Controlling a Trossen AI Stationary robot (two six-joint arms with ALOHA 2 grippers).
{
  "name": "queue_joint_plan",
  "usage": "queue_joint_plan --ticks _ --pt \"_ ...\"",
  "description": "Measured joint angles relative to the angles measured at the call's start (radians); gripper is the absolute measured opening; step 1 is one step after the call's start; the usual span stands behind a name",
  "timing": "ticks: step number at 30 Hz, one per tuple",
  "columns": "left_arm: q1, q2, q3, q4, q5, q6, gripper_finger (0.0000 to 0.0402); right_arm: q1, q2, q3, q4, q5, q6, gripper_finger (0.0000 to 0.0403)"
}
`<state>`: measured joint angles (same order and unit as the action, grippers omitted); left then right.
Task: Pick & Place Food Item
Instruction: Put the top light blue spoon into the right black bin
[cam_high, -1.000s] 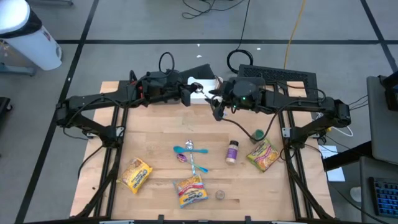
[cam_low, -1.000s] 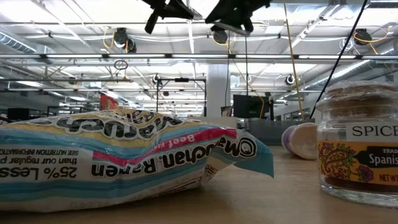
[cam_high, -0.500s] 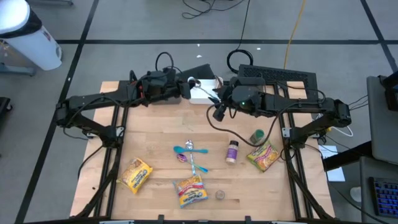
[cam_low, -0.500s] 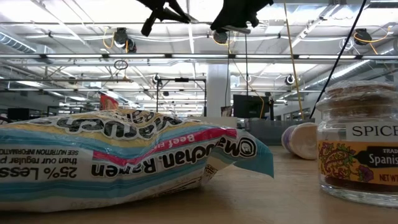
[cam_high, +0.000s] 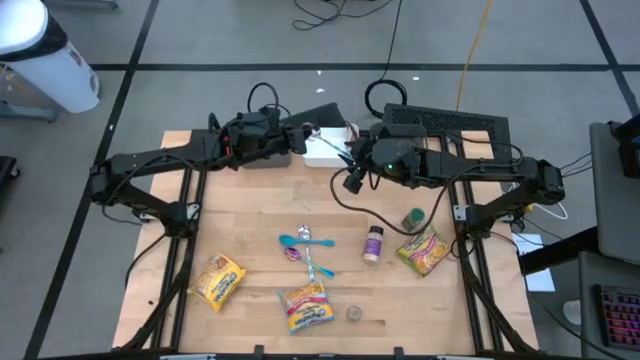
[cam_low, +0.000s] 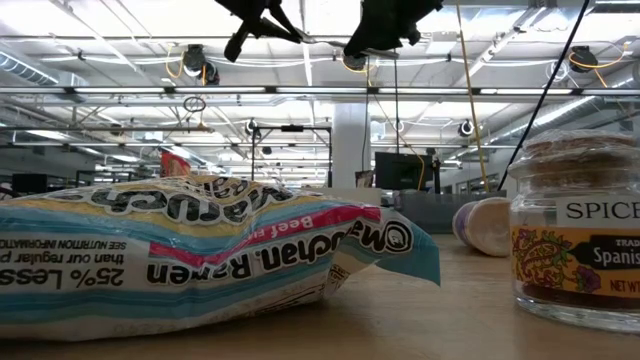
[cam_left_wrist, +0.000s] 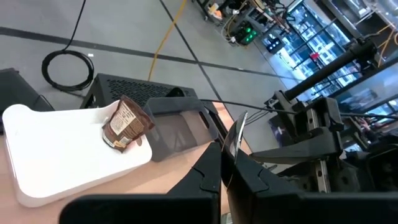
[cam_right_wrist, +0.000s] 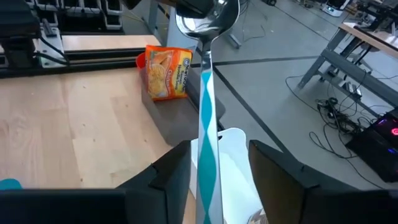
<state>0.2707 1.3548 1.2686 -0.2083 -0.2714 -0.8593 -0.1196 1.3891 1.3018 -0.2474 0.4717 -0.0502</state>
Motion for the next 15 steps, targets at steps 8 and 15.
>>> queue_joint_plan --ticks 8,15 --pt "0.0 0.0 0.0 0.0 -0.002 -0.003 0.0007 0.0 0.0 0.0 -0.018 -0.005 0.0 0.0068" --pt "0.0 0.0 0.0 0.001 -0.003 -0.004 0.0007 0.0 0.0 0.0 -0.017 -0.006 -0.005 0.0027"
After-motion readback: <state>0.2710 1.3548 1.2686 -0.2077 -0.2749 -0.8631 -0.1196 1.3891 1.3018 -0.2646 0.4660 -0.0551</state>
